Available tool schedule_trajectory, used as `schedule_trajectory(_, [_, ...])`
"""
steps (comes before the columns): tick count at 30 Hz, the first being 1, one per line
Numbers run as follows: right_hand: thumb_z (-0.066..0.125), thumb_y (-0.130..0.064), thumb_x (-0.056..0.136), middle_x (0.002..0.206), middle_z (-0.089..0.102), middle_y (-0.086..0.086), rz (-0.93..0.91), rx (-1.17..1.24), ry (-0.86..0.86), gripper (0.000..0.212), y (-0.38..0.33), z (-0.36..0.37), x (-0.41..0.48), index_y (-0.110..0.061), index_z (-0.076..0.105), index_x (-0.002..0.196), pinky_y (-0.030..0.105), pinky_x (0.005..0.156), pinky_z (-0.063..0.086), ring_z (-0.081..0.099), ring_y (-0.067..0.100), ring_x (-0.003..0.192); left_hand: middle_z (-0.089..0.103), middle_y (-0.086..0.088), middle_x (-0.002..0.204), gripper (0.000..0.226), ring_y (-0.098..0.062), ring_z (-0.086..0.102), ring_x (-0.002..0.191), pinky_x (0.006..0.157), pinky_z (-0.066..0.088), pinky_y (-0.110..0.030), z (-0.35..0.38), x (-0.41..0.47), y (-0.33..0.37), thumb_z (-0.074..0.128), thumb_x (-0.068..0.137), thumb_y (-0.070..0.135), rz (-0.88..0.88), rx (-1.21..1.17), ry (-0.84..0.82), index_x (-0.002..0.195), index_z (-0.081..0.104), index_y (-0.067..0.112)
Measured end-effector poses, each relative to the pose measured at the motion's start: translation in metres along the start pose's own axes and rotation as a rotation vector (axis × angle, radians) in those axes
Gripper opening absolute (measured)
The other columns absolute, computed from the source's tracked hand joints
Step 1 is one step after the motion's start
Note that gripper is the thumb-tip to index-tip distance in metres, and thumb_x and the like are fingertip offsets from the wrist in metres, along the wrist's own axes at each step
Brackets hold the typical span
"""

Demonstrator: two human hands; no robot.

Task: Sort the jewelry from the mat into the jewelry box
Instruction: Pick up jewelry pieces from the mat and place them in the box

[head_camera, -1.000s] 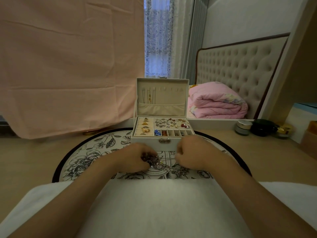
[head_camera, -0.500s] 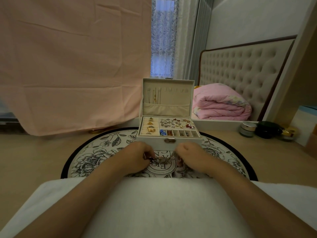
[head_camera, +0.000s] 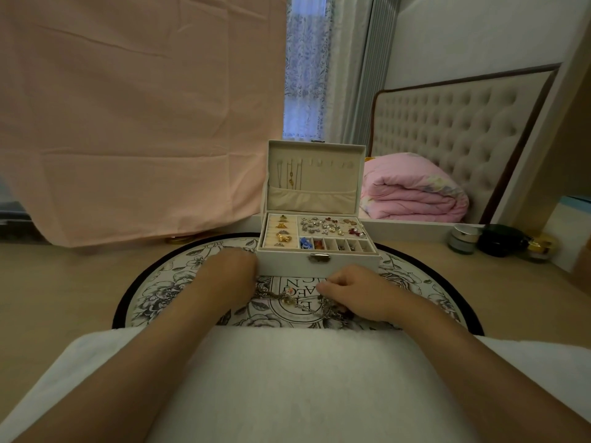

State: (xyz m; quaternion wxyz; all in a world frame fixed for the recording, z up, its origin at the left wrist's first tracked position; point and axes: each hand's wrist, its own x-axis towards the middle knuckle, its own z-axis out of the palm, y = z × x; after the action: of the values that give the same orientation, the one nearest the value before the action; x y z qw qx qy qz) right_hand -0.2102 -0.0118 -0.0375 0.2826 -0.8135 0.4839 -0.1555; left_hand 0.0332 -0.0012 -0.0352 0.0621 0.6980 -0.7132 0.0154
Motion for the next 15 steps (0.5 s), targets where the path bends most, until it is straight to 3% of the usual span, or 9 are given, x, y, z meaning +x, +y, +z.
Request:
schedule_trajectory(3, [0.055,-0.042,0.099,0.055,0.047,-0.002,0.018,-0.062,-0.02,0.044,-0.003,0.0,0.0,-0.019,0.051,0.061,0.027,0.056,0.039,0.041,0.009,0.046,0.057,0.009,0.11,0.021,-0.011,0.055,0.1,0.09,0.052,-0.031,0.001,-0.002,0.009,0.06,0.087,0.021,0.193,-0.197,-0.079,0.105,0.068,0.029])
schedule_trajectory(5, [0.058,-0.035,0.095,0.051,0.044,-0.004,0.066,-0.133,-0.058,0.044,-0.003,-0.002,-0.001,-0.021,0.047,0.054,0.025,0.053,0.037,0.039,0.009,0.043,0.055,0.011,0.106,0.015,-0.009,0.054,0.097,0.088,0.052,-0.03,0.003,-0.003,0.012,0.065,0.087,0.03,0.259,-0.2,-0.127,0.102,0.068,0.031])
schedule_trajectory(11, [0.063,-0.032,0.081,0.049,0.035,0.002,0.113,-0.427,0.01,0.039,0.001,-0.01,-0.003,-0.016,0.046,0.05,0.027,0.05,0.032,0.035,0.015,0.047,0.059,0.007,0.095,0.006,-0.012,0.057,0.089,0.078,0.049,-0.025,-0.001,-0.001,0.005,0.06,0.093,0.024,0.184,-0.127,-0.143,0.097,0.065,0.025])
schedule_trajectory(15, [0.066,-0.037,0.078,0.069,0.057,-0.006,0.054,-0.502,0.057,0.021,-0.005,-0.009,-0.004,-0.022,0.059,0.065,0.028,0.061,0.048,0.055,0.013,0.066,0.059,0.007,0.092,0.004,-0.012,0.056,0.088,0.079,0.051,-0.027,-0.005,-0.005,0.01,0.058,0.092,0.023,0.199,-0.222,-0.185,0.091,0.061,0.025])
